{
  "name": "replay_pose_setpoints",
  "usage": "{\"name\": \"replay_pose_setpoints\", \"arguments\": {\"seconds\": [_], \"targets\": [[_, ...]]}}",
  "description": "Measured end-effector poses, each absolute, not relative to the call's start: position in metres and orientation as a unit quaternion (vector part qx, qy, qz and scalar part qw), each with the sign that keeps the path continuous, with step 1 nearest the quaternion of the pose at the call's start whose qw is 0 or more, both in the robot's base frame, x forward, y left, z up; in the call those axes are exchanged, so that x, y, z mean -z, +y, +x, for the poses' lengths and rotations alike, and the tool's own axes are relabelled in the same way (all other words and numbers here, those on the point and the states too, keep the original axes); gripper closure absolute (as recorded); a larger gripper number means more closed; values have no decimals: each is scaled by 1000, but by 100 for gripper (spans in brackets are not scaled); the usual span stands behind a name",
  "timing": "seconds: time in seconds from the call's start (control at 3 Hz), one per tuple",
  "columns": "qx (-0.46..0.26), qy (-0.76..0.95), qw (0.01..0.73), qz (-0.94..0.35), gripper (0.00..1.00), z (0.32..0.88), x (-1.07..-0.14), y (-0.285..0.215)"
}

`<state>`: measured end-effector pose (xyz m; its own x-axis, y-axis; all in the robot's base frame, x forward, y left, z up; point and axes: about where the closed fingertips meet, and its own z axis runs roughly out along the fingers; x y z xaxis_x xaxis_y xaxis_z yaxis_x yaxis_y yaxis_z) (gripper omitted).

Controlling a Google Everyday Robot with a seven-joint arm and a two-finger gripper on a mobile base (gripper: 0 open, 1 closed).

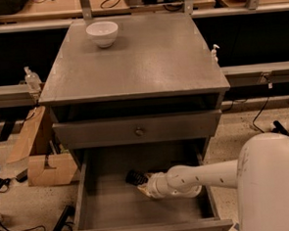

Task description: Pick rxbar chocolate from middle drawer and place on counter

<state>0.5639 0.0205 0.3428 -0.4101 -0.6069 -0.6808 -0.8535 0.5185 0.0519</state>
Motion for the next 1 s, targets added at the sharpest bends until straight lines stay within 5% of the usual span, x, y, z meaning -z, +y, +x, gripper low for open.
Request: {"name": "replay_pose_setpoints", "arguments": {"seconds": [1.0], "targets": [[-201, 815, 307, -448, 100, 564, -343, 21]]}}
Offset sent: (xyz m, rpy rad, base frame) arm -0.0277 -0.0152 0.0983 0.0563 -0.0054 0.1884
